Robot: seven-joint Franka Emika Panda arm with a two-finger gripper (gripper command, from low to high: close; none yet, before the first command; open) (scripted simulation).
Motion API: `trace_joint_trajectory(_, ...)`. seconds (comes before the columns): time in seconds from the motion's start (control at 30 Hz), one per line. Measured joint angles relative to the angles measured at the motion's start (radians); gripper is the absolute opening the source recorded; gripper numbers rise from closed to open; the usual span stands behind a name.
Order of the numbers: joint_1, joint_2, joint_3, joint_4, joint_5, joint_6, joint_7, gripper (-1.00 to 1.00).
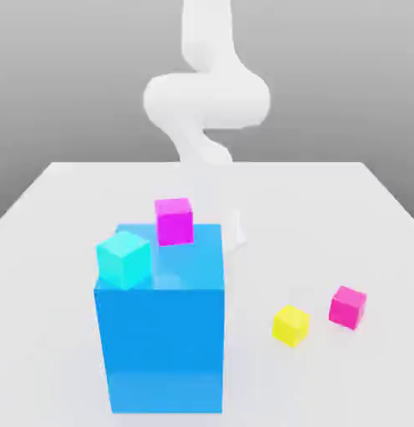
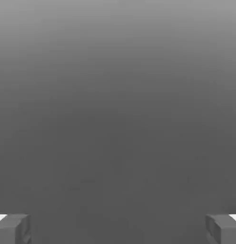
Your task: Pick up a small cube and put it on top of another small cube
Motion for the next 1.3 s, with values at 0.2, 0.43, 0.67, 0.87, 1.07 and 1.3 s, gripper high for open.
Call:
trace_joint_trajectory(0.2, 0.146, 0.207, 0.044, -0.126, 0.065, 0.134, -0.097, 0.00)
trace_joint_trajectory(0.43, 0.289, 0.440, 0.132, -0.268, 0.106, 0.286, -0.183, 0.00)
trace_joint_trajectory(0.67, 0.407, 0.673, 0.244, -0.412, 0.030, 0.443, -0.184, 0.00)
trace_joint_trajectory(0.87, 0.495, 0.887, 0.161, -0.436, -0.187, 0.599, -0.050, 0.00)
trace_joint_trajectory(1.07, 0.576, 0.994, 0.071, -0.416, -0.230, 0.687, -0.015, -1.00)
trace_joint_trajectory(1.3, 0.546, 0.918, 0.112, -0.431, -0.187, 0.626, -0.048, -1.00)
